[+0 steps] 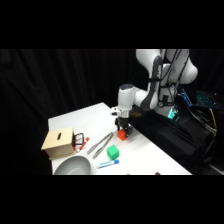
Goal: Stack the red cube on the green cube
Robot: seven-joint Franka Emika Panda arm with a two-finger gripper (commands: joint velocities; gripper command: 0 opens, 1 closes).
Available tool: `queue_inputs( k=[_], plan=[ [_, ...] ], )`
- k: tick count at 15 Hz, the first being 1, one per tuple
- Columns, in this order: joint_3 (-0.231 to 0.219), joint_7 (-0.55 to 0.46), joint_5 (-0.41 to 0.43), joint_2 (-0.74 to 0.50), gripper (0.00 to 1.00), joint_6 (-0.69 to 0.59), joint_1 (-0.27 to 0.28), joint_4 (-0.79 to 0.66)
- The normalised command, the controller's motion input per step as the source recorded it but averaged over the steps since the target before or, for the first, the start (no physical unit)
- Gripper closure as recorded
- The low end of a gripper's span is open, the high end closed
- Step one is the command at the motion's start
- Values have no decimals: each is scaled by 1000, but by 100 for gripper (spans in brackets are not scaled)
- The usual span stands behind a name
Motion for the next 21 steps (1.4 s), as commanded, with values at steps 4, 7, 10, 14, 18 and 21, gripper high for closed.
queue_inputs(
  k=[4,7,10,14,18,21],
  plan=[
    [-39,-39,-83,22,60,60,16,42],
    [-82,-2,-94,19,70,-18,60,58],
    [-120,45,-102,-49,75,-170,101,83],
    [-159,128,-144,-198,75,-346,149,113],
    [-90,173,-167,-242,75,-400,116,145],
    [-36,213,-172,-230,75,-405,94,142]
  ],
)
